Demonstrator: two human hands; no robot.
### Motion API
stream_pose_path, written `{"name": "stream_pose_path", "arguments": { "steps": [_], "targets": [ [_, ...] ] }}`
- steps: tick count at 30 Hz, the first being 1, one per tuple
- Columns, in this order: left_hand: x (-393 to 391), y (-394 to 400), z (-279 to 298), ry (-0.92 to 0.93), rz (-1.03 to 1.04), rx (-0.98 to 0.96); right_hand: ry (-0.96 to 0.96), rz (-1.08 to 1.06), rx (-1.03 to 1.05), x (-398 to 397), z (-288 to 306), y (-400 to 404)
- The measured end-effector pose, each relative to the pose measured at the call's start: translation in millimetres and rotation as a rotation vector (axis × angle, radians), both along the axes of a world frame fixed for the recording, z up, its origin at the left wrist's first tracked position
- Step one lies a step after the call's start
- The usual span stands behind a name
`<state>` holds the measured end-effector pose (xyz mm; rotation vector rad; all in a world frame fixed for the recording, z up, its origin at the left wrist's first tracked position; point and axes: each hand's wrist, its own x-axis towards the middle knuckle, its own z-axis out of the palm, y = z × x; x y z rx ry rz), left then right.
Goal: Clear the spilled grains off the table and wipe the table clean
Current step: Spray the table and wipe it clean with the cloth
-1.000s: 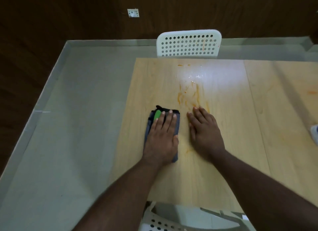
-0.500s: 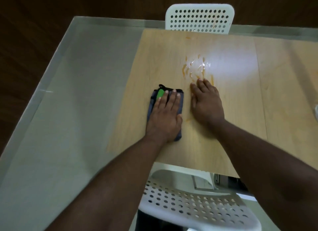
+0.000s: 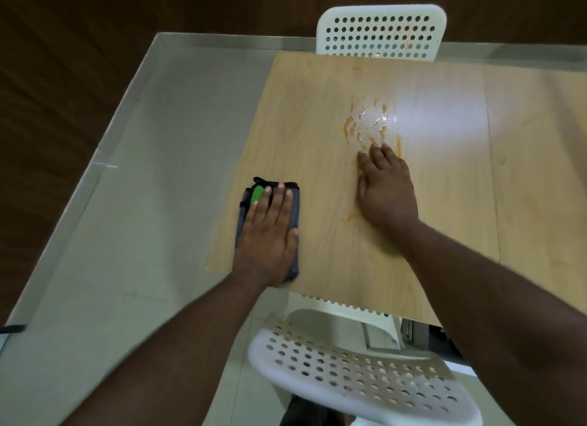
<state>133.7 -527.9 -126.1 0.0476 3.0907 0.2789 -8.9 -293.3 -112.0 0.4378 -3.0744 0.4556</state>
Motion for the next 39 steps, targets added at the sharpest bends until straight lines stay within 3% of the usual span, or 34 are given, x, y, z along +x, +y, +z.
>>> {"name": "stream_pose_path", "arguments": {
  "steps": [13,24,35,39],
  "targets": [
    [-147,41,9,-0.016,-0.001,-0.061,-0.079,-0.001,-0.028,-14,4,9],
    [-271,46,10,-0.018,-0.009,-0.044,-0.058,-0.003,0.084,-164,7,41],
    [-396,67,12,-0.037,-0.029,-0.03,-0.072,0.003,0.083,-177,-1,43],
    [-403,93,15,-0.02,-0.075,-0.039,-0.061,-0.012,0.074,-177,-2,43]
  ]
}}
